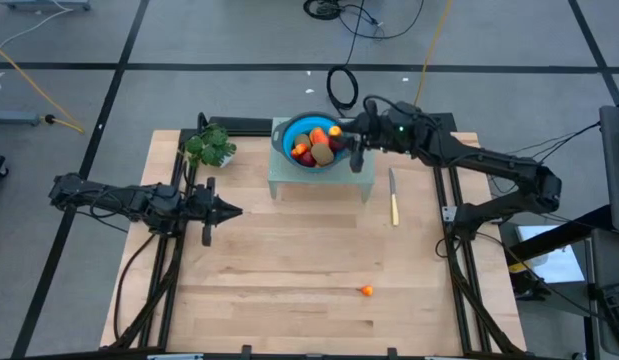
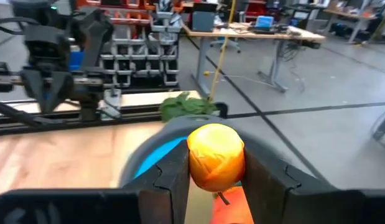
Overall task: Pick & Place Fruit
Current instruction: Put the peach into the colander on the shelf
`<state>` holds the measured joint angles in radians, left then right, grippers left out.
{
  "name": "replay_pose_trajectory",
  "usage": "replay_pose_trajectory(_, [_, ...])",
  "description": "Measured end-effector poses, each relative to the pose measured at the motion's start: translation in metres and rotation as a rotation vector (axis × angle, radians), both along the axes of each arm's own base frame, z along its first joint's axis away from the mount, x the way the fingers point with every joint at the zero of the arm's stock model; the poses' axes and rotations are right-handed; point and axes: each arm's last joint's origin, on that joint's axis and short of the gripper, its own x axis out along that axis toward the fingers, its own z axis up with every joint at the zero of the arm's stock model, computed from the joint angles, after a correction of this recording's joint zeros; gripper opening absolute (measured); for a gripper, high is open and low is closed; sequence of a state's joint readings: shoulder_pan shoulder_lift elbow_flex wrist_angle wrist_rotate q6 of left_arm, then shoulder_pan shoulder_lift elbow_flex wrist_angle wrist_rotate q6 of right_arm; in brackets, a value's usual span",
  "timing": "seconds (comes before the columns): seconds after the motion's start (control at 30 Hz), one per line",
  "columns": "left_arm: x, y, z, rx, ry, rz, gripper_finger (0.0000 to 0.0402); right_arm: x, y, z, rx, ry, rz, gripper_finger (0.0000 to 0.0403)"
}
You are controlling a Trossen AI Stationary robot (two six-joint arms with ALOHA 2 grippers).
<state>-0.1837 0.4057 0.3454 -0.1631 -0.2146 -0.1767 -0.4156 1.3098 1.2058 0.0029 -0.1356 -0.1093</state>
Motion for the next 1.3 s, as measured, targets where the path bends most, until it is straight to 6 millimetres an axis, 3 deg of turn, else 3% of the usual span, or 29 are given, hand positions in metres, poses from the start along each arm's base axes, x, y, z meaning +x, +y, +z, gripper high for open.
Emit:
replay_pose_trajectory(0.27, [0.000,0.000,0.000,0.015,0.000,0.013,0.0021,-0.005,-0.011,0.003,-0.035,0.005,-0.035,0.0116])
replay_pose_trajectory(0.5, [0.000,0.002,0.000,0.026,-0.001,0.053,0.0021,0.001,-0.019,-0.008,-0.016,0.043,-0.049,0.0116])
replay_pose_trajectory(0.63, [0.000,0.002,0.000,0.018,-0.002,0.055,0.0021,0.007,-0.029,-0.015,-0.003,0.070,-0.069,0.0116])
replay_pose_trajectory(0.8, [0.000,0.002,0.000,0.005,-0.003,0.059,0.0021,0.016,-0.043,-0.007,0.002,0.056,-0.050,0.0116])
replay_pose_trajectory(1.3, [0.000,0.002,0.000,-0.010,-0.006,0.080,0.0021,0.041,-0.069,-0.007,0.089,0.225,-0.066,0.0116])
